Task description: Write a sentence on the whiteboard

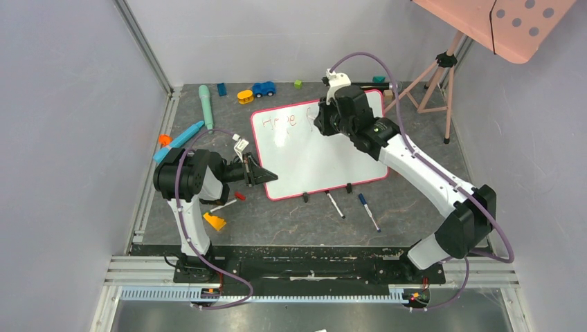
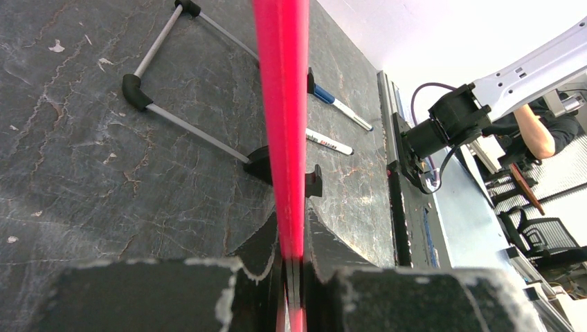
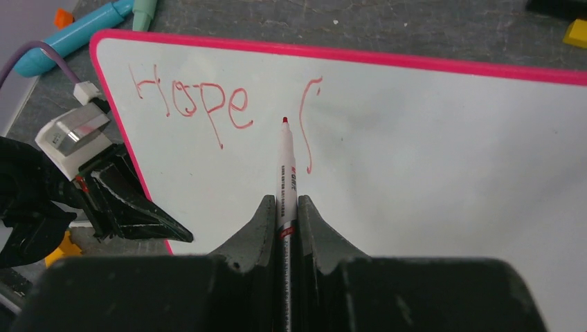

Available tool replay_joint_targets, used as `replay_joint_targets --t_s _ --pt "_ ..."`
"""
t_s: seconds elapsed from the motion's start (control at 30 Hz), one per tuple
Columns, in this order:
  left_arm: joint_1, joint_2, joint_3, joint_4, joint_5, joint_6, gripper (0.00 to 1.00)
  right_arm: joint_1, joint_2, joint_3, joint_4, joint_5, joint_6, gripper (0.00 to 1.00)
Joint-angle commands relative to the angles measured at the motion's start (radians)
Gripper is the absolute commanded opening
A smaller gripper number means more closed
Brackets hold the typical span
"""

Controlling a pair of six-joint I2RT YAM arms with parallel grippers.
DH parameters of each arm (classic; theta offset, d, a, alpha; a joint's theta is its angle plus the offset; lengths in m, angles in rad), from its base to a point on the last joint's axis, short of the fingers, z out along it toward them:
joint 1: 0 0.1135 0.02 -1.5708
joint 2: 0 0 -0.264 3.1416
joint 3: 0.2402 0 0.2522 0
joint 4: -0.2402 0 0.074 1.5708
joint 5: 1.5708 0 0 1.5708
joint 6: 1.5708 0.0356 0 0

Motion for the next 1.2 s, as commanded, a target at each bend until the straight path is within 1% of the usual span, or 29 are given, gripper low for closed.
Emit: replay_joint_targets --t_s 0.0,0.47,0.9,1.17 --pt "-0.011 -0.005 -0.007 0.048 0.017 0.114 0.02 -0.005 0.033 0.078 0.027 -0.016 -0.027 0.0" --pt "-0.012 -0.006 -0.008 0.048 0.017 0.117 0.02 -0.005 0.089 0.109 -0.003 0.006 -0.039 0.0" --pt "-0.011 -0.006 -0.008 0.048 0.016 0.117 0.02 -0.006 0.081 0.115 -0.051 0.128 -0.039 0.0" --pt "-0.011 -0.006 -0.008 0.048 0.017 0.117 0.02 -0.006 0.044 0.104 -0.023 0.083 -0.043 0.0"
